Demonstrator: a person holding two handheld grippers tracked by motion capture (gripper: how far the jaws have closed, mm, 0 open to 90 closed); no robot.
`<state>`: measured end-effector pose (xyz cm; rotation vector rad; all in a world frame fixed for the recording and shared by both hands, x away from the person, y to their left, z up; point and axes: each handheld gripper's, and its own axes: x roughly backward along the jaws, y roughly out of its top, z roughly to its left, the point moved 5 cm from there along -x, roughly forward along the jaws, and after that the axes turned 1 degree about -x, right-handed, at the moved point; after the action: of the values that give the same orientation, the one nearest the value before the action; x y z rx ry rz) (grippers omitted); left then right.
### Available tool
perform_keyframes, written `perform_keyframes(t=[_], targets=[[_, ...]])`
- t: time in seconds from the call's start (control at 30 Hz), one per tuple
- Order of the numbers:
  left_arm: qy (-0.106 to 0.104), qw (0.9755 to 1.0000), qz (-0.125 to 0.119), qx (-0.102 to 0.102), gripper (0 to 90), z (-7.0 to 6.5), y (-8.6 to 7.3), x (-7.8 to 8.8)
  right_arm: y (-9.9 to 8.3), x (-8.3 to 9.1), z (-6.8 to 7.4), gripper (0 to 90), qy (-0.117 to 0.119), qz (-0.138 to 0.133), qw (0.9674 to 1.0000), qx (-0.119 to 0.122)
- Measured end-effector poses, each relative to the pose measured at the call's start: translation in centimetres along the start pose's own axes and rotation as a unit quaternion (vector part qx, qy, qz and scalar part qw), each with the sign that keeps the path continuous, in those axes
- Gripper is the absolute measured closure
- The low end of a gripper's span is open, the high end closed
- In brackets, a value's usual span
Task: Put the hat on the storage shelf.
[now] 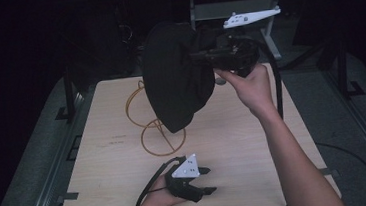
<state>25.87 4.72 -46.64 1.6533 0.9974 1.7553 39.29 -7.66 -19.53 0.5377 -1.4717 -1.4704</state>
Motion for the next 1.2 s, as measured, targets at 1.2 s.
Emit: perform_keyframes(t=[1.2], targets=[[-0.003, 0.9999, 0.006, -0.012, 39.6, 0.0, -0.1, -0.3, 1.4, -8.7, 2.8, 88.1, 0.030, 0.000, 0.9993, 0.024]])
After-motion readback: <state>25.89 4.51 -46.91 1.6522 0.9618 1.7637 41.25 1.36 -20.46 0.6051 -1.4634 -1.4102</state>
